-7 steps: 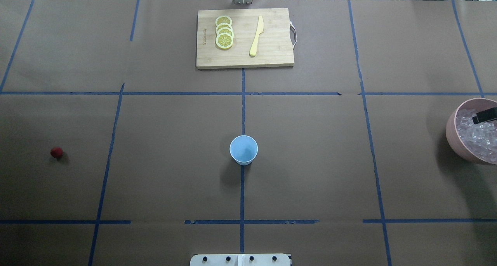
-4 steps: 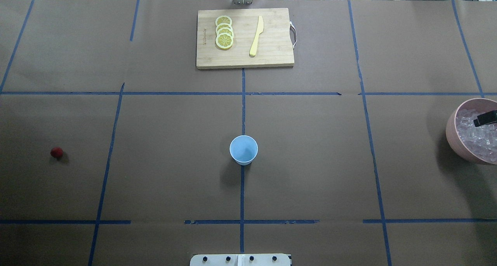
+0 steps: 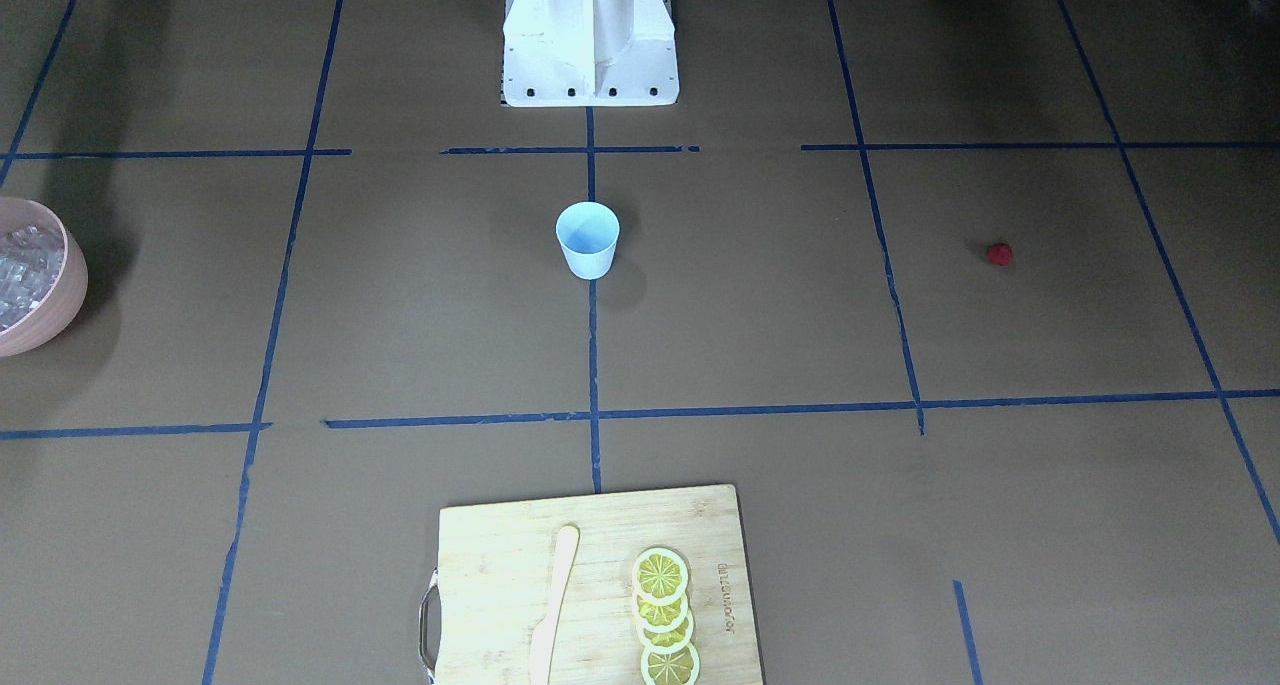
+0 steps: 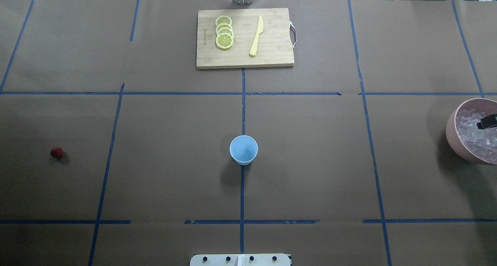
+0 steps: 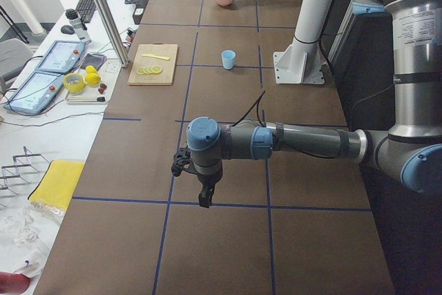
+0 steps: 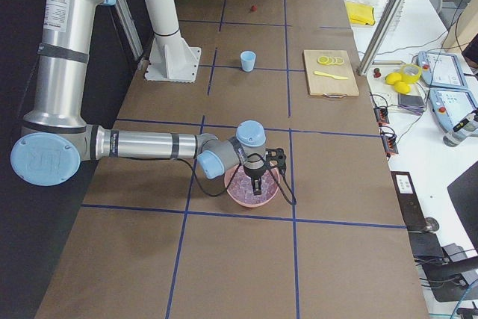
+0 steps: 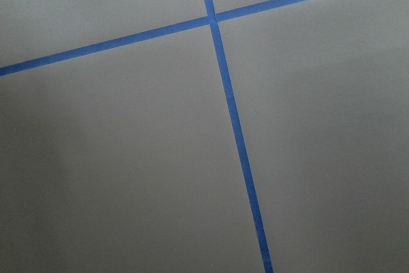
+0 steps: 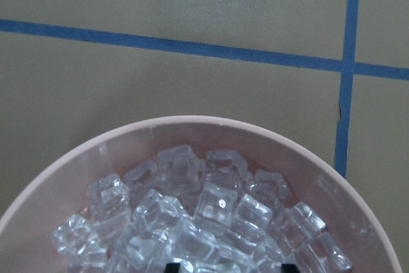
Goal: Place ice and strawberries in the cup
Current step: 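Lower the right gripper into the bowl and grasp ice cubes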
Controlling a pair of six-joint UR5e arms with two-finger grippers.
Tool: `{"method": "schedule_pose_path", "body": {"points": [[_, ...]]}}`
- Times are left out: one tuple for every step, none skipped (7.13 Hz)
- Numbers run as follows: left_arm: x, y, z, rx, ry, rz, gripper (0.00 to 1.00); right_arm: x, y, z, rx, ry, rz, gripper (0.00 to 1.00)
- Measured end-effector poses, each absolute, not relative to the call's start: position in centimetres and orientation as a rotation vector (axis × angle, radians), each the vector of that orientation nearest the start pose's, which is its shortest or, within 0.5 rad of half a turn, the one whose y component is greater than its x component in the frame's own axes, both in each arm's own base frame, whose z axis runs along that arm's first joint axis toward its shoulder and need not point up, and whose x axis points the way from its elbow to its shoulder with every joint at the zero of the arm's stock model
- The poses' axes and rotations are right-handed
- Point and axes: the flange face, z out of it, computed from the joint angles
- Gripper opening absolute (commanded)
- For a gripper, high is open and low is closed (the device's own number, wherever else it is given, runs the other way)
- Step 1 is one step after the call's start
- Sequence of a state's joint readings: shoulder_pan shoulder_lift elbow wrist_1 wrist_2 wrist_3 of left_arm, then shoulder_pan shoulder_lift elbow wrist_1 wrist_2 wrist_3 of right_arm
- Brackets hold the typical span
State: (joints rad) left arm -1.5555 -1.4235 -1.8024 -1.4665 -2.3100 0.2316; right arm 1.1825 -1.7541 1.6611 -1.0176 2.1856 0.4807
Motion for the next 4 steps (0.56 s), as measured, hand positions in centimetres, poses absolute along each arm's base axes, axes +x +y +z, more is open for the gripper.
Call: {"method": "schedule_pose_path", "body": {"points": [[-6.0, -42.8, 62.5, 0.061, 0.739, 0.228, 1.00, -9.6, -43.4, 64.5, 0.150, -0.736, -0.054, 0.04], [-6.0, -42.8, 62.5, 0.063, 0.739, 0.229, 1.00, -9.6, -43.4, 64.4, 0.152, -0.738, -0.056, 0.02], [-6.0, -42.8, 62.4, 0.064, 0.738, 0.229, 1.00, -9.6, -43.4, 64.0, 0.160, -0.742, -0.058, 0.00], [-6.0, -42.8, 62.3, 0.066, 0.738, 0.230, 1.00, -9.4, -43.5, 63.1, 0.174, -0.750, -0.060, 0.00]]}}
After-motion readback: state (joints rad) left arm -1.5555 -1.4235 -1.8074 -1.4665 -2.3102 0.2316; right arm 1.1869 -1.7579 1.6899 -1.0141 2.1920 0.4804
